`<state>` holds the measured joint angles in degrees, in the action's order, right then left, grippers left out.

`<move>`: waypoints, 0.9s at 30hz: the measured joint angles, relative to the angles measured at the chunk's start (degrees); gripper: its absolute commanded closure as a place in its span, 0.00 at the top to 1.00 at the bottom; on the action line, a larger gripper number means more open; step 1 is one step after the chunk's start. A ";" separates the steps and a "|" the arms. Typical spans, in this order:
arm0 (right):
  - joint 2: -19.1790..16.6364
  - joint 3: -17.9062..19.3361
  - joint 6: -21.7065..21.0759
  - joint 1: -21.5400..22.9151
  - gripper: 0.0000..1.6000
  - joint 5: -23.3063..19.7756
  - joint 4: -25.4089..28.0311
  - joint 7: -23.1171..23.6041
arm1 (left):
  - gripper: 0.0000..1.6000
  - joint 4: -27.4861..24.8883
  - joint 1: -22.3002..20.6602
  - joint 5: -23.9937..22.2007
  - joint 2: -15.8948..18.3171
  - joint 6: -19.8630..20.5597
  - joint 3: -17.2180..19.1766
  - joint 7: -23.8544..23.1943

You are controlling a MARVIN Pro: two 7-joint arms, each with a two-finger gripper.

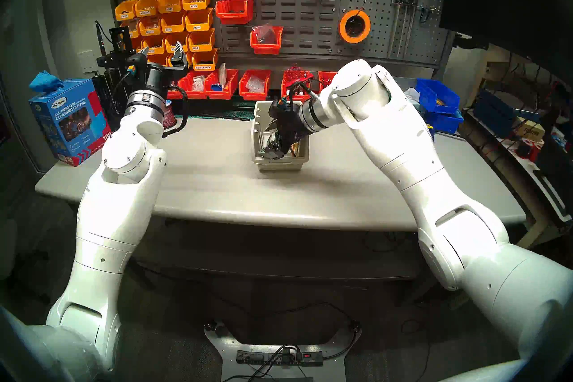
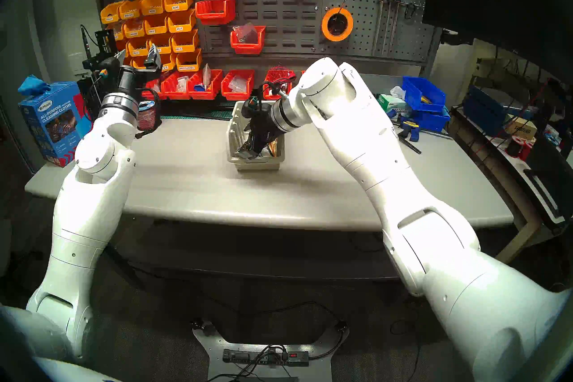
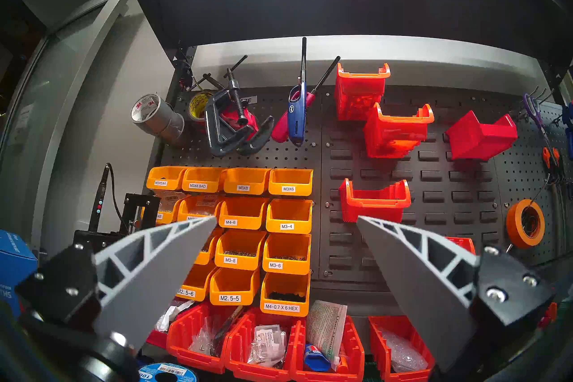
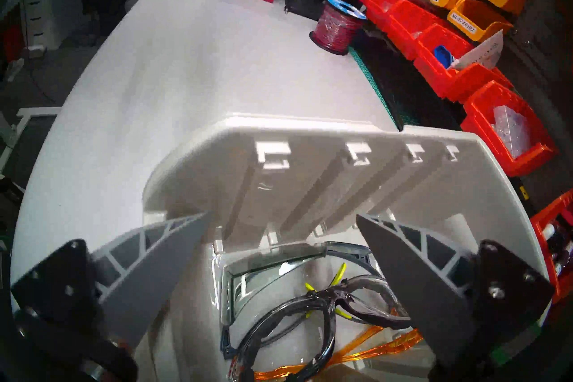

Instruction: Take out tools from the storage box

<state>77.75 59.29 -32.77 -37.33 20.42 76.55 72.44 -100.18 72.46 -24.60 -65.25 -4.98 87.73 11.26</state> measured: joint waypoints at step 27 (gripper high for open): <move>-6.73 -8.15 -4.52 3.92 1.00 -0.84 4.43 -4.36 | 1.00 0.01 -0.01 0.01 -0.01 -0.01 0.00 0.00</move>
<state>71.02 51.14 -37.30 -33.41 19.58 80.97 68.08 -100.17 72.46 -24.59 -65.26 -4.98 87.73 11.26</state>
